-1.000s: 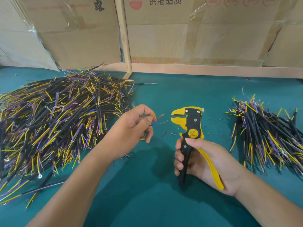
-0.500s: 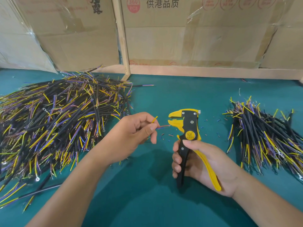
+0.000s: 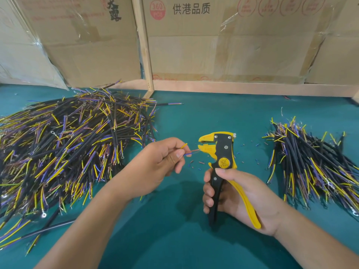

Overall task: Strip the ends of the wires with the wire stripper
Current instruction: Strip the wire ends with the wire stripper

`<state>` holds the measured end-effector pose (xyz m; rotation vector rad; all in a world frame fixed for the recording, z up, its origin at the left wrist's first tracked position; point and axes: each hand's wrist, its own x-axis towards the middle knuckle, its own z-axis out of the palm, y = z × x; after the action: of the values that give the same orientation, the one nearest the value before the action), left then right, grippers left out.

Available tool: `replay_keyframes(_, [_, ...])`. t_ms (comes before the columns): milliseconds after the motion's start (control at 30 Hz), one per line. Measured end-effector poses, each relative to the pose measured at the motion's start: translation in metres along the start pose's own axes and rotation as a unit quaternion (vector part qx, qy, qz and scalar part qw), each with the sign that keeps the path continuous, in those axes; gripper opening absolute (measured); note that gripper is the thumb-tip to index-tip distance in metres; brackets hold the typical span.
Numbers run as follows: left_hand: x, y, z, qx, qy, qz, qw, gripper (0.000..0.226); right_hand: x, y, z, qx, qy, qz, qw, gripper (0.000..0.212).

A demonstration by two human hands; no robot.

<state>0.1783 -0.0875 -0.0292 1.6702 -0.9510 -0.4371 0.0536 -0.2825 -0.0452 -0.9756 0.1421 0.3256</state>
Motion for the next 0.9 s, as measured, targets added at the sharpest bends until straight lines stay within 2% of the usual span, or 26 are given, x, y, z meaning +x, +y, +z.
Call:
replay_keyframes(467, [0.002,0.005,0.003,0.02,0.056,-0.017,0.998,0.009,0.0,0.001,-0.003,-0.006,-0.015,-0.005,1.0,0.034])
replay_keyframes(900, [-0.003,0.011,0.001,-0.042,0.048,-0.005,0.998,0.008,-0.004,0.0,-0.006,-0.033,-0.105,0.027,0.994,0.032])
